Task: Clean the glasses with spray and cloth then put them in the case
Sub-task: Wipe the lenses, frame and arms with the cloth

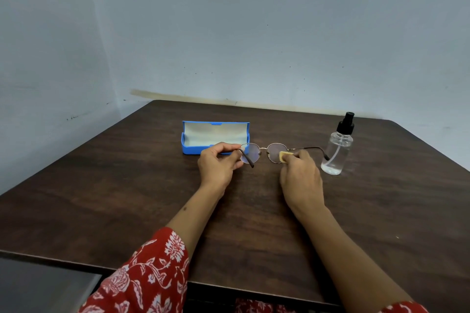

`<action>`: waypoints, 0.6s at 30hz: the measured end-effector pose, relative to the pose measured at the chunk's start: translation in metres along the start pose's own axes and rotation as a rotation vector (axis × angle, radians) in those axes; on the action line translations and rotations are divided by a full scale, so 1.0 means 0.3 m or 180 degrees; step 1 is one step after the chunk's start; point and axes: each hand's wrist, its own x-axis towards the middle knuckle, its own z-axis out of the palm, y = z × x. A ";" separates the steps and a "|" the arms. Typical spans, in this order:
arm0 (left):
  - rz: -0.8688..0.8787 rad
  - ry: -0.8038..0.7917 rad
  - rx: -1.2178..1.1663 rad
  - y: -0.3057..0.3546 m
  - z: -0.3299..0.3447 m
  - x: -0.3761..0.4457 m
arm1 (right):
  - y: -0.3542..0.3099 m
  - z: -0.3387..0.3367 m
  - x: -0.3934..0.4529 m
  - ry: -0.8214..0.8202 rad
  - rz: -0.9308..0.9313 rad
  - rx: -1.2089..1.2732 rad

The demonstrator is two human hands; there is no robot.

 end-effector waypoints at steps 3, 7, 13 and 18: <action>-0.0022 0.0014 0.0015 -0.001 -0.001 0.002 | -0.008 0.007 -0.004 -0.0150 -0.0362 0.0037; -0.0034 0.0006 -0.0005 0.001 0.000 0.000 | 0.005 0.004 -0.001 0.0053 -0.0006 0.0174; -0.0009 0.0018 0.0028 0.000 -0.001 0.000 | -0.007 0.012 0.000 -0.0164 -0.0309 0.0038; 0.0015 -0.0035 -0.0050 0.001 -0.001 -0.003 | 0.006 0.006 0.002 0.0059 0.0128 0.0057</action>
